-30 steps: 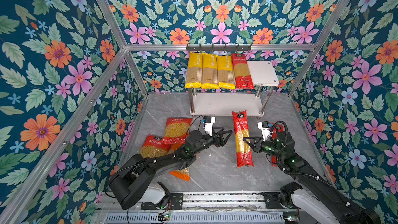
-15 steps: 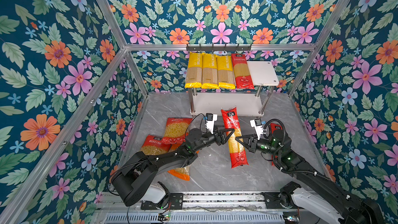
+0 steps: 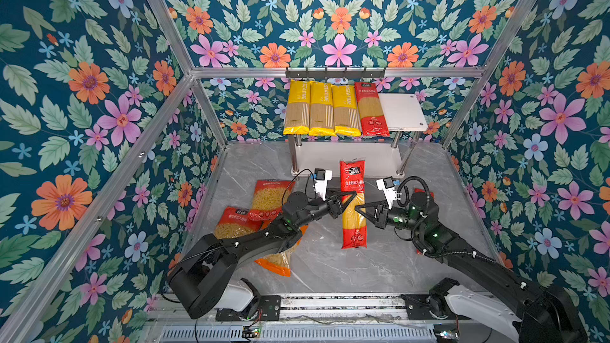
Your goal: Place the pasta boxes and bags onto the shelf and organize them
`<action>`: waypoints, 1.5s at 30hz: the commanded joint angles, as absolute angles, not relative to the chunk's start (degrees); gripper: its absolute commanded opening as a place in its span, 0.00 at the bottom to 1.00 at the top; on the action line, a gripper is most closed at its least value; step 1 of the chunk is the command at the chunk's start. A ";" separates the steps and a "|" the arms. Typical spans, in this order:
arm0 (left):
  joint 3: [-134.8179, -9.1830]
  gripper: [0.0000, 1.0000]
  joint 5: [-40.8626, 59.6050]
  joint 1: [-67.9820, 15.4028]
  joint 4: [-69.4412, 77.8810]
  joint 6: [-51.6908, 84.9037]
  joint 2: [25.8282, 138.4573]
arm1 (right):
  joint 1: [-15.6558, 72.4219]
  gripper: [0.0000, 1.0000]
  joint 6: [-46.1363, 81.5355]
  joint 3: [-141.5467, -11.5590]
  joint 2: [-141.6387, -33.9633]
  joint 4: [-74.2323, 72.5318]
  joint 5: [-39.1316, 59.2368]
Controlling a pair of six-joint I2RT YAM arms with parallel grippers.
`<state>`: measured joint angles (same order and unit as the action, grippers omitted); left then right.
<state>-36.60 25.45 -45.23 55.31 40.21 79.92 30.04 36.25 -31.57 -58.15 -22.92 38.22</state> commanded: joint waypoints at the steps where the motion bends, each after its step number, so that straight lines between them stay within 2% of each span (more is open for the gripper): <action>1: -37.88 0.19 30.09 -45.30 56.63 38.61 79.78 | 30.32 0.00 37.73 -32.56 -58.60 -28.48 39.73; 3: -39.11 0.15 30.93 -45.27 56.90 39.46 80.39 | 30.36 0.00 37.84 -32.37 -58.75 -28.48 38.93; 6: -39.56 0.09 30.96 -45.30 58.50 40.88 80.93 | 30.52 0.06 38.13 -32.23 -59.21 -28.24 37.76; 10: -38.04 0.05 30.06 -45.24 61.90 41.75 80.39 | 30.70 0.13 38.32 -33.30 -60.13 -27.07 37.26; 15: -38.04 0.00 30.06 -44.05 61.55 41.44 78.90 | 30.68 0.18 38.69 -33.88 -61.70 -27.80 36.30; 25: -36.19 0.00 28.23 -42.18 61.00 40.87 75.20 | 31.36 0.27 43.77 -33.55 -66.40 -36.21 36.49; 45: -36.43 0.00 25.02 -41.41 61.86 42.19 74.65 | 32.34 0.30 43.07 -33.05 -66.47 -35.33 36.12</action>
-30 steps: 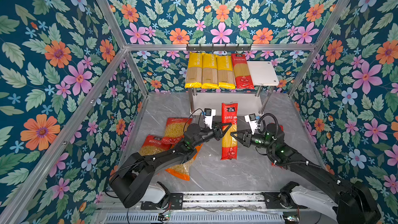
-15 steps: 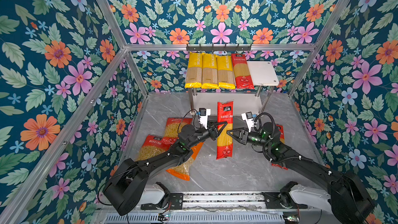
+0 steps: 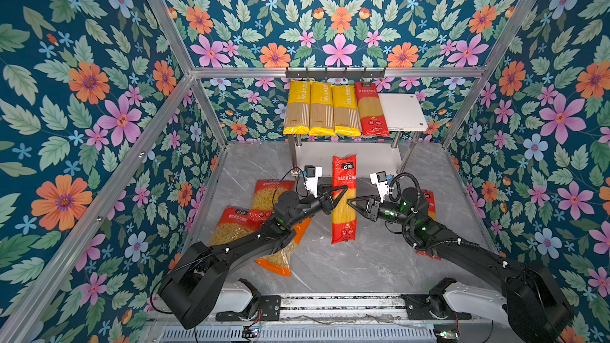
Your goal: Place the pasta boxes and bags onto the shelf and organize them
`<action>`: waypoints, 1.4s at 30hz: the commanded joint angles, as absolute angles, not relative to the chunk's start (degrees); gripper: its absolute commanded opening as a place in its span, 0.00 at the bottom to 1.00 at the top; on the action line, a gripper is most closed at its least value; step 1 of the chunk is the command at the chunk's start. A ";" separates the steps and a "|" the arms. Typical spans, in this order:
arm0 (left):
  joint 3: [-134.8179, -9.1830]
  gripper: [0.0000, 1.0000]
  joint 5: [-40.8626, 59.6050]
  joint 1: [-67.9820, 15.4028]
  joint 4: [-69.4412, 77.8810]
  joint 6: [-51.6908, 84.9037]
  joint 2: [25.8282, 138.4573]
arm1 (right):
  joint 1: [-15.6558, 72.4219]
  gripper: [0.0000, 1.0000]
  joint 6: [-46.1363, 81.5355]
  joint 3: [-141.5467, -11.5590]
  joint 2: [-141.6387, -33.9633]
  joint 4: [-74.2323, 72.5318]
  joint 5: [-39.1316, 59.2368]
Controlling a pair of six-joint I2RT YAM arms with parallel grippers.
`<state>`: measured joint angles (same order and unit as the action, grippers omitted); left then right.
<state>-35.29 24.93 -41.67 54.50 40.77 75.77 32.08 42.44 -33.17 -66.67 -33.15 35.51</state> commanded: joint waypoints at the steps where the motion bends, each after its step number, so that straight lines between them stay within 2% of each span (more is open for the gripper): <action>1: -36.70 0.00 24.52 -41.14 61.41 42.00 74.13 | 32.33 0.30 42.97 -32.98 -66.36 -35.28 36.05; 5: -37.63 0.00 22.16 -40.61 59.47 41.62 72.66 | 32.30 0.31 42.84 -32.57 -66.05 -35.20 35.30; 11: -38.92 0.00 17.68 -40.08 56.85 41.26 70.00 | 32.30 0.40 43.79 -32.23 -65.37 -33.39 32.91; 20: -39.68 0.00 12.31 -39.47 57.69 44.25 68.50 | 32.17 0.64 44.42 -30.17 -59.98 -24.41 28.05; 22: -39.97 0.00 11.19 -39.46 58.71 45.38 68.25 | 32.19 0.72 45.20 -29.32 -58.76 -23.53 28.57; 25: -40.79 0.00 11.36 -39.46 61.43 47.78 69.26 | 32.23 0.77 47.72 -28.17 -58.92 -25.81 31.69; 31: -42.07 0.00 13.93 -39.55 69.15 53.86 73.83 | 32.20 0.76 51.50 -26.49 -59.26 -36.57 34.05; 42: -43.42 0.00 14.67 -40.07 73.88 58.67 78.02 | 32.25 0.56 61.14 -24.37 -68.58 -65.20 35.25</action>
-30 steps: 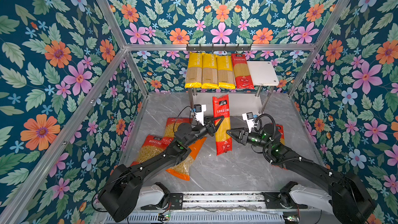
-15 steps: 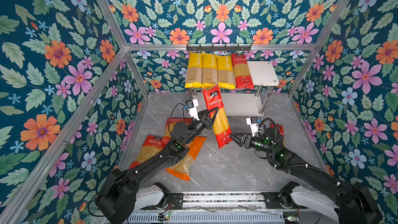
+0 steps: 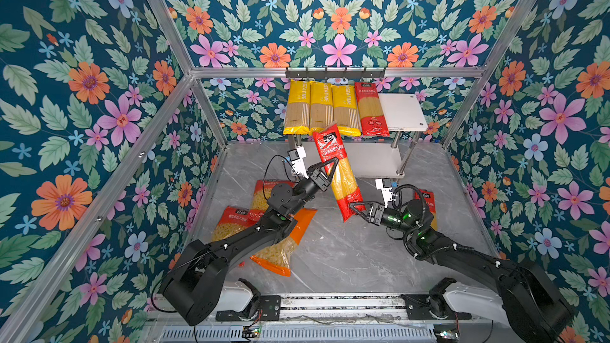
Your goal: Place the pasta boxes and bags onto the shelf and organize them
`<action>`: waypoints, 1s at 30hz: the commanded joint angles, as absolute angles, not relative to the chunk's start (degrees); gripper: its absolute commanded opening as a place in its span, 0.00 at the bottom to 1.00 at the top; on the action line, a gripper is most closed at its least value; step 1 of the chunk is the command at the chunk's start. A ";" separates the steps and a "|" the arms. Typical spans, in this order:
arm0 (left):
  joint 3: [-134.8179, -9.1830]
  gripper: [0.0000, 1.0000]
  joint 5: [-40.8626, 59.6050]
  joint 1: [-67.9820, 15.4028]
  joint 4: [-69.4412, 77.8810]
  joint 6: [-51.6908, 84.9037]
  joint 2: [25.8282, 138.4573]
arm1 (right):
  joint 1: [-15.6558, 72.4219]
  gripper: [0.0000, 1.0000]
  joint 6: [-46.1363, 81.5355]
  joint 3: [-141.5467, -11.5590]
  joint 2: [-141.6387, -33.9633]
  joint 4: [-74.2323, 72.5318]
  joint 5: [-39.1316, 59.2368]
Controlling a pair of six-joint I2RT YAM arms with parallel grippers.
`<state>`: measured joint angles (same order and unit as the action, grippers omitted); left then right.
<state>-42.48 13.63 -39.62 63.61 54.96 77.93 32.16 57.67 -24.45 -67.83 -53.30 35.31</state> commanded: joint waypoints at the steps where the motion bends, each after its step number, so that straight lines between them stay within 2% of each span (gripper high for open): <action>1: -43.44 0.00 14.68 -40.07 74.14 59.01 78.31 | 32.25 0.53 61.26 -24.42 -68.52 -66.09 35.22; 5: -43.11 0.05 14.14 -40.08 74.33 59.55 78.34 | 32.20 0.43 60.14 -25.35 -67.60 -64.23 35.51; 11: -43.85 0.20 13.54 -40.08 71.90 59.06 78.04 | 32.20 0.24 60.41 -25.86 -67.71 -65.65 34.64; 16: -44.45 0.39 13.44 -40.08 69.93 58.81 77.99 | 32.25 0.10 60.64 -28.04 -67.28 -65.92 33.03; 20: -44.12 0.47 12.88 -40.01 68.68 57.94 77.39 | 32.21 0.05 60.41 -30.92 -66.86 -64.56 31.32; 30: -43.61 0.61 12.39 -39.46 66.22 56.27 75.66 | 29.57 0.00 58.51 -40.43 -66.35 -58.49 29.69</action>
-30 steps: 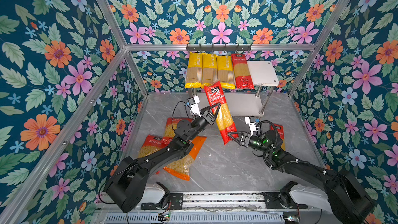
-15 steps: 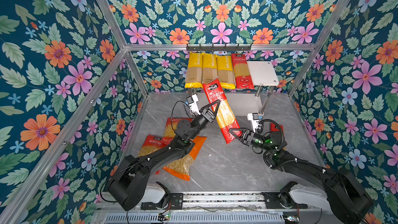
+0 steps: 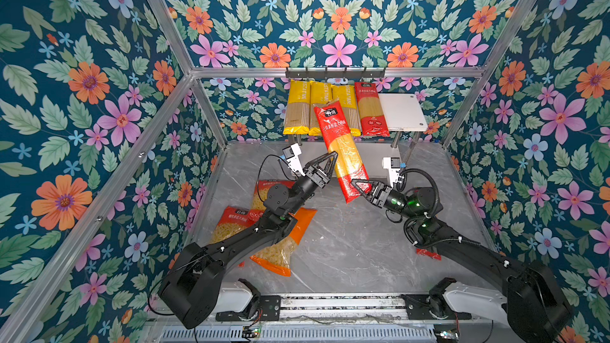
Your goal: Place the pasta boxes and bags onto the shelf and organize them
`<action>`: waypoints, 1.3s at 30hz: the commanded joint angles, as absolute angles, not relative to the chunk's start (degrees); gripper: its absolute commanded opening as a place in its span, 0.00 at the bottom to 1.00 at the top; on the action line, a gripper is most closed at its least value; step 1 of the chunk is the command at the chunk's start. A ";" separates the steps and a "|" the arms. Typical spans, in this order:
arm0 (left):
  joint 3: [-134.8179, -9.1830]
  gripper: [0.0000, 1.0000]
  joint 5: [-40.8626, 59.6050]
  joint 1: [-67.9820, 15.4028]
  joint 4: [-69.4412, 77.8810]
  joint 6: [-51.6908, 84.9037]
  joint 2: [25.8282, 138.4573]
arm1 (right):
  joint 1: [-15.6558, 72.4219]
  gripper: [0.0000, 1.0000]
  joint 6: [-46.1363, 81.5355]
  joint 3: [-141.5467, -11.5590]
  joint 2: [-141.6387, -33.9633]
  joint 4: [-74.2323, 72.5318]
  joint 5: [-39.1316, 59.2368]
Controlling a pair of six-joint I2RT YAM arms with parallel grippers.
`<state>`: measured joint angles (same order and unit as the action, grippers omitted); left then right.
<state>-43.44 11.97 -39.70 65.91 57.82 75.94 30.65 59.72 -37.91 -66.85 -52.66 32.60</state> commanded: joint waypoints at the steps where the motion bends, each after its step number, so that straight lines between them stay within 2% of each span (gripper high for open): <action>1: -43.59 0.62 12.39 -39.46 66.09 56.17 75.61 | 28.47 0.00 59.18 -41.58 -66.51 -58.36 29.84; 5: -42.86 0.62 12.39 -39.38 64.41 55.34 75.00 | 22.19 0.00 62.43 -47.04 -66.26 -51.29 31.22; 10: -40.25 0.62 10.79 -40.11 54.13 50.75 72.11 | 11.17 0.00 59.11 -60.44 -63.20 -16.57 32.30; 13: -37.87 0.62 8.41 -41.55 48.08 47.75 70.43 | 4.03 0.00 58.85 -66.18 -63.90 -4.27 36.71; 17: -35.07 0.62 5.12 -44.05 45.68 46.33 69.95 | -3.17 0.00 62.33 -71.48 -66.65 1.05 44.39; 23: -33.84 0.62 1.91 -48.85 45.64 45.47 72.55 | -4.48 0.00 61.10 -80.00 -71.92 6.90 49.65; 31: -34.53 0.62 1.21 -52.01 47.16 45.89 75.40 | -4.70 0.00 60.09 -88.97 -80.94 13.75 51.99; 39: -34.88 0.62 -0.01 -52.90 46.58 46.08 76.15 | -6.33 0.00 61.78 -89.27 -83.76 12.30 48.76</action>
<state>-34.54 0.86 -52.71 45.41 46.26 75.70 -6.37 61.28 -88.55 -82.81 19.07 49.06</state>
